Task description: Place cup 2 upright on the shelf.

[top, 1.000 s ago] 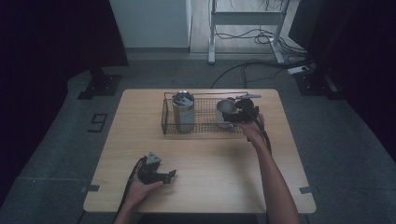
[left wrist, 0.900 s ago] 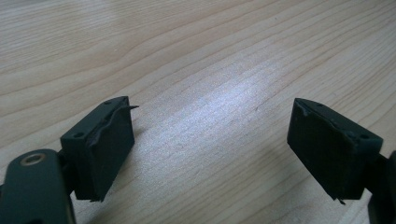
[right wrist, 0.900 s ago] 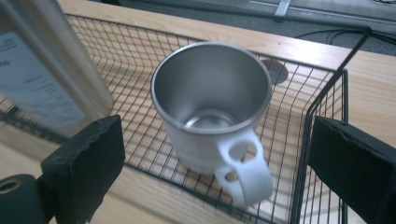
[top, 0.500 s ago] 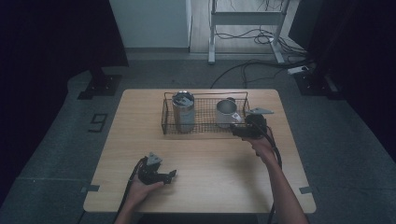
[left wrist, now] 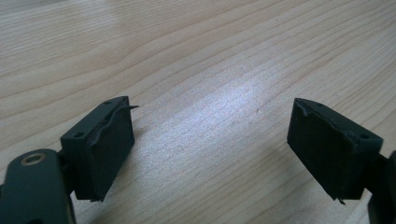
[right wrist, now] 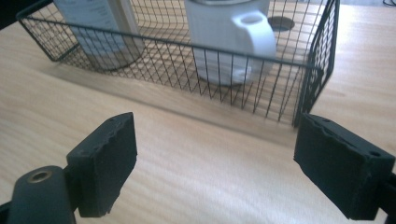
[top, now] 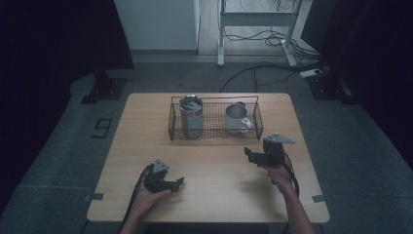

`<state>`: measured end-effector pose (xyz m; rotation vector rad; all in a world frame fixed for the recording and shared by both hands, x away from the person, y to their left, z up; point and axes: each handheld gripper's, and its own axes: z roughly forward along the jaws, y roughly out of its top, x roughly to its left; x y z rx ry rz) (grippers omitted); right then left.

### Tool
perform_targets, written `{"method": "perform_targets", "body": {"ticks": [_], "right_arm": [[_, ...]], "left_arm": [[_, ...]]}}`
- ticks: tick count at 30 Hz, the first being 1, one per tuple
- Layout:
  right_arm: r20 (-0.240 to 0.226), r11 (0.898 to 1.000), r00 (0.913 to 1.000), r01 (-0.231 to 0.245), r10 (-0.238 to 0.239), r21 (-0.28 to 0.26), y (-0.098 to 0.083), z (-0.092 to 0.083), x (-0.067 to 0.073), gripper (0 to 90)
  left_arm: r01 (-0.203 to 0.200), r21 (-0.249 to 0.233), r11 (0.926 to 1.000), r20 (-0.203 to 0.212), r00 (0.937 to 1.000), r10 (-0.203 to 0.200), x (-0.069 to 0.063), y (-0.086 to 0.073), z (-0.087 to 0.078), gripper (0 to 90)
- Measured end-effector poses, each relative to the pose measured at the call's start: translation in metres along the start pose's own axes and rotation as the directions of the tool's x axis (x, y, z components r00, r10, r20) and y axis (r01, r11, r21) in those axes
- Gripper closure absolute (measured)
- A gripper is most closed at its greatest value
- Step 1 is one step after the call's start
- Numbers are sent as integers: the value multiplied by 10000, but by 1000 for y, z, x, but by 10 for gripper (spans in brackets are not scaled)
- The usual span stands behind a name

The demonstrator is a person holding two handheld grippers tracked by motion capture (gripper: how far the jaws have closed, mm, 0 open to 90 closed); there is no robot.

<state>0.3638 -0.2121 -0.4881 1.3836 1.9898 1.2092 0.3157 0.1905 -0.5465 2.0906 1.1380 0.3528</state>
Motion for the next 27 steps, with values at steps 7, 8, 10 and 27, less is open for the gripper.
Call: {"method": "perform_targets", "body": {"ticks": [7, 8, 10, 27], "right_arm": [[141, 9999, 9999, 63, -65, 146, -20, -6, 0, 132], [199, 9998, 9998, 15, -19, 206, -27, -7, -1, 133], [260, 9994, 9997, -40, 31, 347, -35, -6, -1, 133], [378, 9968, 9992, 121, -151, 796, -61, 2, 1, 140]], "left_arm": [[7, -5, 10000, 2, 10000, -7, 0, 0, 0, 146], [6, -3, 10000, -3, 10000, -6, 0, 0, 0, 146], [2, 1, 10000, -13, 10000, -2, 0, 0, 0, 146], [-112, 63, 9999, -118, 9999, 113, -2, 0, 1, 146]]}}
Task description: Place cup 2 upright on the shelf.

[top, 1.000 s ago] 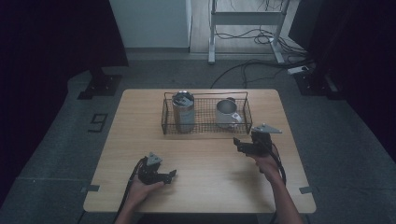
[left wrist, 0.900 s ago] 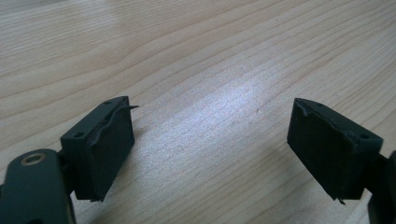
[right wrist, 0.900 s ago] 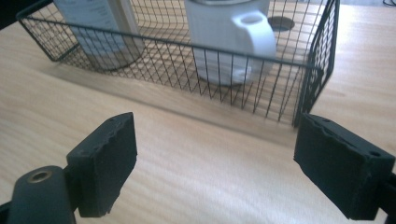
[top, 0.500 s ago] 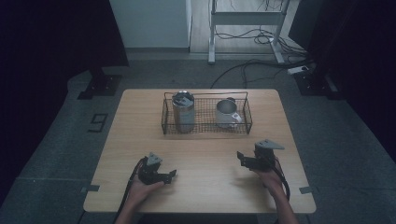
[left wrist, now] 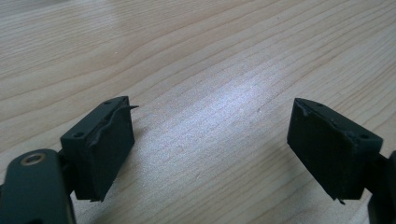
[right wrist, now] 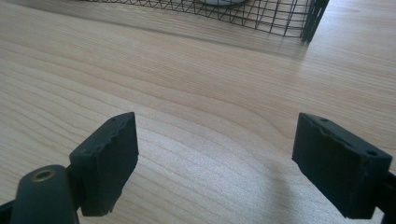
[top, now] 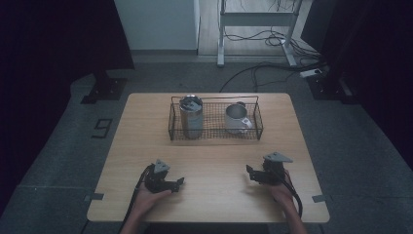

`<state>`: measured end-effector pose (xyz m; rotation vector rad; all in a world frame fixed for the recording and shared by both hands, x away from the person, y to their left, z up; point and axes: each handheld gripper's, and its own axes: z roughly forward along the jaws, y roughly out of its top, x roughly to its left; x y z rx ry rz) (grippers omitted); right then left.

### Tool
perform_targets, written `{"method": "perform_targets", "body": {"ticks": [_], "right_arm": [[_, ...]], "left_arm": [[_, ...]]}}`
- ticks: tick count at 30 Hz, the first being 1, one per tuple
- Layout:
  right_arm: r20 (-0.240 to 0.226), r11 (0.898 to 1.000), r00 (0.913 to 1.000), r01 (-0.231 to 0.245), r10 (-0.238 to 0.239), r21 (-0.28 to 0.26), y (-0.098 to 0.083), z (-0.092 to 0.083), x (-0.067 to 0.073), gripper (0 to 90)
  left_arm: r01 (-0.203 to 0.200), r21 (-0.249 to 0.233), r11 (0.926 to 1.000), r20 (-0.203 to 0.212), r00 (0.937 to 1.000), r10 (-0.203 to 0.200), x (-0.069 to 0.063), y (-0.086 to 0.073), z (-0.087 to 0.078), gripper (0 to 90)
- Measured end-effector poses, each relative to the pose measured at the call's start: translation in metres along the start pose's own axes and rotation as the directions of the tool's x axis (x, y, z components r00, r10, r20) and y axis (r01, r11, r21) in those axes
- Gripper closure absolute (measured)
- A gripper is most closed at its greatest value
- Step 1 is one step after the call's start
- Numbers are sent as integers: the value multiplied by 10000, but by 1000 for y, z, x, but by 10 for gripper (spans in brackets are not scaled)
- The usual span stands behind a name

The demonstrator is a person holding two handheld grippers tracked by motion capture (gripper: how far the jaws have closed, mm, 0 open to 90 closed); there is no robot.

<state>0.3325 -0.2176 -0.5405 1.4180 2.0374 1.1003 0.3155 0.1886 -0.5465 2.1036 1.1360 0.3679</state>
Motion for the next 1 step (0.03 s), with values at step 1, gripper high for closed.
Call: {"method": "perform_targets", "body": {"ticks": [1], "right_arm": [[9, 10000, 10000, -24, 24, -25, 0, -1, -1, 140]], "left_arm": [[-11, 9, 10000, -5, 10000, 11, 0, 0, 0, 146]]}}
